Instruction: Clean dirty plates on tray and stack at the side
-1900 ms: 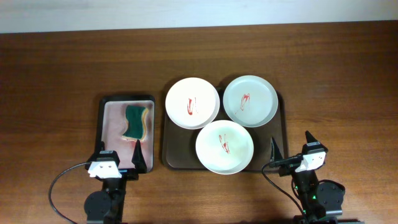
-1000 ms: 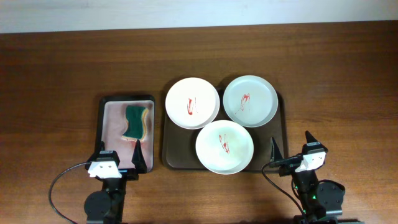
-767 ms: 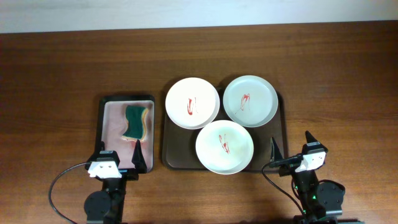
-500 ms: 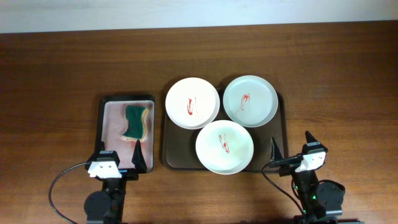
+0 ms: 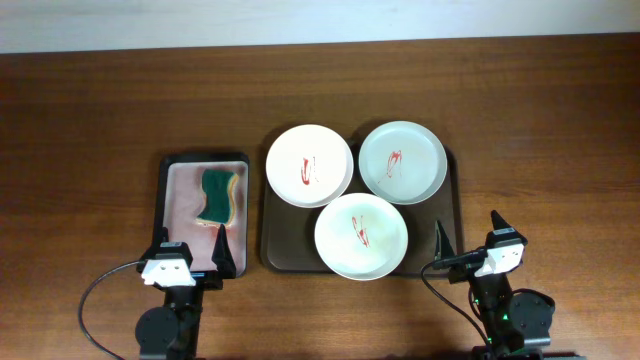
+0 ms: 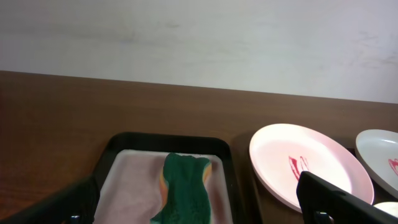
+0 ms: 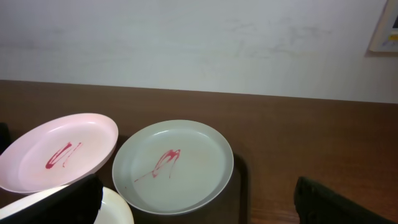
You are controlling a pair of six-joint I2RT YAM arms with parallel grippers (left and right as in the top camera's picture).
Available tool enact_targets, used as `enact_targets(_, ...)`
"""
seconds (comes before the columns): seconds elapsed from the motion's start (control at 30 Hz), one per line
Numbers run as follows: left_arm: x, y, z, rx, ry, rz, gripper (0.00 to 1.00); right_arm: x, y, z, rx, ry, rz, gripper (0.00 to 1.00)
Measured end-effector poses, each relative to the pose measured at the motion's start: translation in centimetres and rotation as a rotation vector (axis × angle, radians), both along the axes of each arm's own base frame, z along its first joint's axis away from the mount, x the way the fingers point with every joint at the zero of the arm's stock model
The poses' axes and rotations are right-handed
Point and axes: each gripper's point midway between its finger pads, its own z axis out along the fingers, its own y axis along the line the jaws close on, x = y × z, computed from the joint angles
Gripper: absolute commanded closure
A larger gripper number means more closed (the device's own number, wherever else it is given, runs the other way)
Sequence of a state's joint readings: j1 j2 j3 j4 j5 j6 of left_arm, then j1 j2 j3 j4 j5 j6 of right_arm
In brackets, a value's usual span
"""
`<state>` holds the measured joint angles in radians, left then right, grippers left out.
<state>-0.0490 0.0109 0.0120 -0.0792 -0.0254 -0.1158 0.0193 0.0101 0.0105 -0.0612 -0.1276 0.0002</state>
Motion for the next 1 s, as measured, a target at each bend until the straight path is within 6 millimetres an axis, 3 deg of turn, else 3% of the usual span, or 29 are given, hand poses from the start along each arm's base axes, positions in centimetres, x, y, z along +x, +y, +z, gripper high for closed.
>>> enact_targets(0.5, 0.0, -0.5, -0.1, -0.002, 0.002, -0.027, 0.01, 0.0, 0.1, 0.0, 0.013, 0.001, 0.003, 0.01)
enact_targets(0.73, -0.3, -1.0, -2.4, -0.002, 0.177, -0.059, 0.01, -0.6, 0.4, -0.8, 0.027, 0.095, 0.022, 0.01)
enact_targets(0.87, 0.1, -1.2, -0.8, -0.002, 0.24, -0.066, 0.01, -0.9, 0.5, -1.6, 0.034, 0.189, 0.028, 0.01)
enact_targets(1.0, 1.0, -1.3, 0.7, 0.0, 0.34, -0.069, 0.01, -0.9, 0.7, -0.2, 0.094, 0.258, 0.025, 0.01)
